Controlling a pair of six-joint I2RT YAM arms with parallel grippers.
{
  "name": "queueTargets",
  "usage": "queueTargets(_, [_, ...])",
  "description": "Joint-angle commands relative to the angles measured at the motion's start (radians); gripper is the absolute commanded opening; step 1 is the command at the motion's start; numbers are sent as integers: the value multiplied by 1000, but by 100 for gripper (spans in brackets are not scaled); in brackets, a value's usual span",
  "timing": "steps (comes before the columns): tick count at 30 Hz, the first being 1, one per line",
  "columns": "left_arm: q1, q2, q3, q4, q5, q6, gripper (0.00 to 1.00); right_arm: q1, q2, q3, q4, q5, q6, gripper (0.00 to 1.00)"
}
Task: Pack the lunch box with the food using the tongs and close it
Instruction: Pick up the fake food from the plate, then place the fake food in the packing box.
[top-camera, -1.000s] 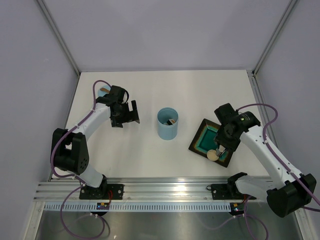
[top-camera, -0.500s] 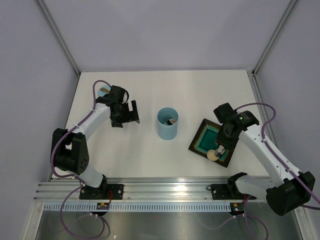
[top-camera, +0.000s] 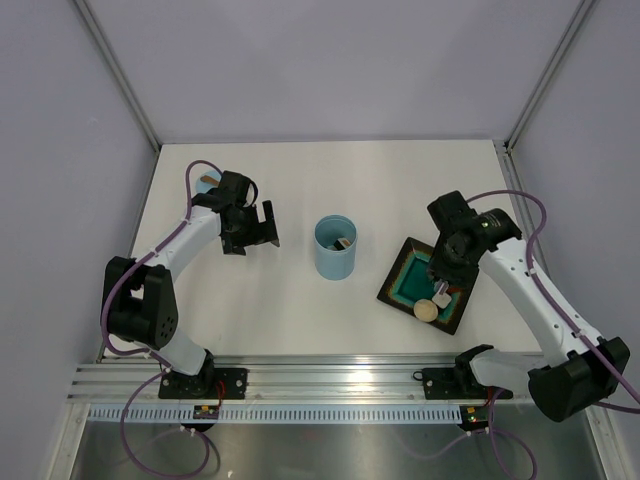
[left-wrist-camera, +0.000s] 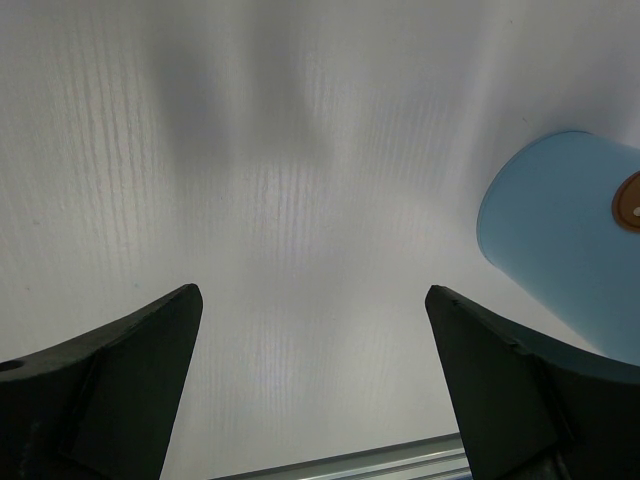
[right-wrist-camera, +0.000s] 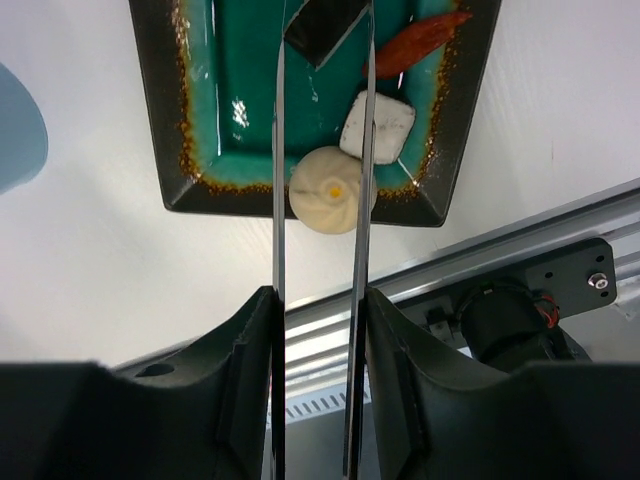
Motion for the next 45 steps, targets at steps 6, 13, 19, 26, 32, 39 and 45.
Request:
queueTargets(6, [3,5,29,29,12,6,99,-4,10,28,107,-220,-172,0])
queueTargets(13, [3,-4,29,25,0,3,99,-4,-2,88,111,-223,-191,0])
queueTargets(19, [2,-4,24,23,-2,1,99,-5,-16,217,97,-254,-220,0])
queueTargets(26, [3,-9,24,22,-6,-3,99,-4,21,422,120,-341,-286,0])
queueTargets(32, [3,-10,19,20,-14,-10,99,15,39,453,214,-476,-324,0])
queueTargets(39, [3,-16,16,16,-21,-16,99,143,96,463,225,-437,-341,0])
queueTargets(45, [3,-24,16,8,-32,-14,99,192,137,444,240,-426,-340,0])
